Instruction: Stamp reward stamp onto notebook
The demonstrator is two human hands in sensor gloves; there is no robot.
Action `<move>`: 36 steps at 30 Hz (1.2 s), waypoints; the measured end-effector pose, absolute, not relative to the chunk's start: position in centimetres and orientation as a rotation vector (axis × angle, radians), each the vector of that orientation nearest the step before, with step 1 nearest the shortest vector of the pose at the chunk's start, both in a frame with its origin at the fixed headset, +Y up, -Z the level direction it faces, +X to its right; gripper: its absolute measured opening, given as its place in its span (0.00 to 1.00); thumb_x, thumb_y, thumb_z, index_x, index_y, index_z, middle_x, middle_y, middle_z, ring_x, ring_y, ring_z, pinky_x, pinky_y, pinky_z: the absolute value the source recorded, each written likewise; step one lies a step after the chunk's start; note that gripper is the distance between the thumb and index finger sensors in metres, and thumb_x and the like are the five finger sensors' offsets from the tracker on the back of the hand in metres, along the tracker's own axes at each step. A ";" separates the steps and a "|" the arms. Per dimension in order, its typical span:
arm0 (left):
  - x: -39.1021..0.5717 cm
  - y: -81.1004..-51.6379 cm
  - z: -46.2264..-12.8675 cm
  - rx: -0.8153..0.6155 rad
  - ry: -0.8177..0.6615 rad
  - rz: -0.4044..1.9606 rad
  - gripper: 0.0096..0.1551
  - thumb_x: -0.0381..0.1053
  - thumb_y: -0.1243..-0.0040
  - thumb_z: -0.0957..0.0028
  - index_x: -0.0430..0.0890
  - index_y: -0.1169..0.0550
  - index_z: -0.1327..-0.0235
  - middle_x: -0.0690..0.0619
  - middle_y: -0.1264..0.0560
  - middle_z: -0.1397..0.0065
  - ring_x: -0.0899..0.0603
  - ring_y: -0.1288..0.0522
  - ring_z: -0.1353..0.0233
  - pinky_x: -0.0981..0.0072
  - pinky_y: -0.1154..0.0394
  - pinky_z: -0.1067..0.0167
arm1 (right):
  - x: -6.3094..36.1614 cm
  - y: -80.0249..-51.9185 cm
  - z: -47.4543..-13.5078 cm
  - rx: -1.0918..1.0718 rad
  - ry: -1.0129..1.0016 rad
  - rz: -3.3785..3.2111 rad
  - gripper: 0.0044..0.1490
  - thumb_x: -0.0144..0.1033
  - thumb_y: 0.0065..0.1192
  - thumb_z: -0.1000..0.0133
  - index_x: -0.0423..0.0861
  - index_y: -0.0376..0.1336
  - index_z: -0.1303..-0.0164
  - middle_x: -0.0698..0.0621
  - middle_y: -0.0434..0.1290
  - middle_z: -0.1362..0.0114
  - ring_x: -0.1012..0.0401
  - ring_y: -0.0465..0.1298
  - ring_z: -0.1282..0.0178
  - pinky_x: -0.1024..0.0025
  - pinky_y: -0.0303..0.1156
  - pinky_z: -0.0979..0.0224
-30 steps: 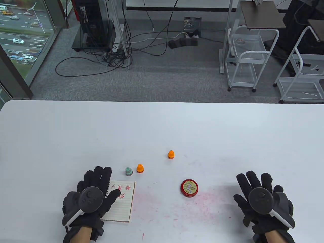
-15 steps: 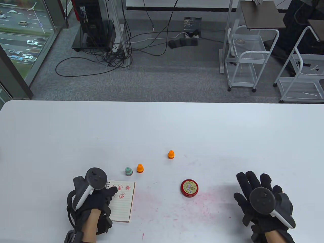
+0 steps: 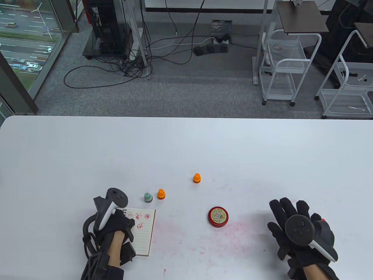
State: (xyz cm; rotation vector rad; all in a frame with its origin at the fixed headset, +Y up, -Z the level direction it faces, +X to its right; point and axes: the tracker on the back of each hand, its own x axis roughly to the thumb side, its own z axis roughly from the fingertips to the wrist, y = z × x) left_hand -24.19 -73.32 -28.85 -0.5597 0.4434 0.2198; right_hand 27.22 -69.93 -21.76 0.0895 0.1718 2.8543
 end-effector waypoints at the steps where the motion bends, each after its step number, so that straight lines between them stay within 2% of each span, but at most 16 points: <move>1: -23.9 -73.5 -29.0 -0.556 0.444 0.179 0.53 0.59 0.32 0.50 0.28 0.35 0.21 0.29 0.33 0.26 0.29 0.27 0.35 0.44 0.26 0.40 | 27.3 -70.0 -21.8 0.085 0.175 2.853 0.44 0.52 0.52 0.40 0.55 0.44 0.15 0.43 0.45 0.08 0.28 0.38 0.17 0.15 0.37 0.30; 4: -22.3 -73.7 -29.3 -0.565 0.416 0.087 0.50 0.55 0.36 0.49 0.26 0.36 0.22 0.28 0.33 0.26 0.29 0.27 0.35 0.42 0.26 0.40 | 27.4 -70.2 -21.9 0.075 0.187 2.855 0.43 0.52 0.52 0.40 0.55 0.44 0.15 0.43 0.45 0.08 0.28 0.38 0.17 0.15 0.38 0.30; 9: -21.0 -74.1 -29.4 -0.556 0.441 0.083 0.46 0.47 0.38 0.49 0.23 0.36 0.24 0.27 0.32 0.29 0.29 0.26 0.36 0.41 0.25 0.41 | 27.2 -70.6 -22.1 0.072 0.228 2.871 0.43 0.52 0.52 0.40 0.55 0.44 0.15 0.43 0.44 0.08 0.28 0.39 0.17 0.15 0.38 0.30; 16: -21.7 -74.1 -30.0 -0.601 0.490 0.146 0.47 0.46 0.36 0.51 0.23 0.38 0.25 0.31 0.31 0.32 0.33 0.25 0.40 0.42 0.25 0.43 | 27.3 -70.1 -21.8 0.067 0.186 2.862 0.43 0.52 0.52 0.40 0.55 0.44 0.15 0.43 0.45 0.08 0.28 0.39 0.17 0.15 0.38 0.30; 19: -22.3 -74.1 -29.9 -0.583 0.495 0.182 0.46 0.47 0.34 0.52 0.25 0.36 0.27 0.34 0.29 0.34 0.36 0.25 0.42 0.43 0.25 0.44 | 27.3 -70.1 -21.9 0.065 0.186 2.863 0.43 0.52 0.52 0.40 0.55 0.44 0.15 0.43 0.45 0.08 0.28 0.39 0.17 0.15 0.38 0.30; 22: -22.8 -74.1 -29.6 -0.546 0.505 0.224 0.39 0.48 0.33 0.53 0.33 0.30 0.31 0.38 0.27 0.37 0.38 0.25 0.43 0.44 0.25 0.44 | 27.3 -70.2 -21.9 0.067 0.197 2.866 0.43 0.52 0.52 0.40 0.55 0.44 0.15 0.43 0.44 0.08 0.28 0.39 0.17 0.15 0.38 0.30; 26: -23.6 -74.0 -28.7 -0.458 0.510 0.305 0.28 0.49 0.29 0.56 0.44 0.23 0.43 0.47 0.24 0.40 0.40 0.23 0.43 0.46 0.24 0.43 | 27.3 -70.1 -21.8 0.072 0.192 2.858 0.43 0.52 0.52 0.40 0.56 0.44 0.15 0.43 0.44 0.08 0.28 0.38 0.17 0.15 0.38 0.30; 29: -23.4 -73.5 -27.6 -0.344 0.439 0.226 0.21 0.53 0.28 0.57 0.50 0.18 0.51 0.54 0.18 0.45 0.43 0.19 0.45 0.49 0.20 0.45 | 27.3 -70.1 -21.8 0.091 0.201 2.831 0.43 0.52 0.52 0.40 0.55 0.44 0.15 0.43 0.44 0.08 0.28 0.40 0.17 0.16 0.41 0.28; 32: -23.2 -72.8 -26.2 -0.252 0.395 0.214 0.16 0.54 0.27 0.57 0.53 0.16 0.57 0.57 0.15 0.48 0.44 0.16 0.47 0.51 0.18 0.46 | 27.3 -70.1 -21.8 0.088 0.192 2.817 0.43 0.52 0.52 0.40 0.55 0.44 0.15 0.43 0.44 0.08 0.28 0.39 0.17 0.16 0.40 0.29; 36: -24.1 -70.7 -24.5 -0.229 0.350 0.429 0.13 0.53 0.26 0.58 0.53 0.14 0.61 0.57 0.13 0.53 0.46 0.14 0.53 0.53 0.16 0.51 | 27.2 -70.0 -21.7 0.113 0.178 2.816 0.43 0.52 0.52 0.40 0.55 0.44 0.15 0.43 0.44 0.08 0.28 0.40 0.17 0.16 0.40 0.29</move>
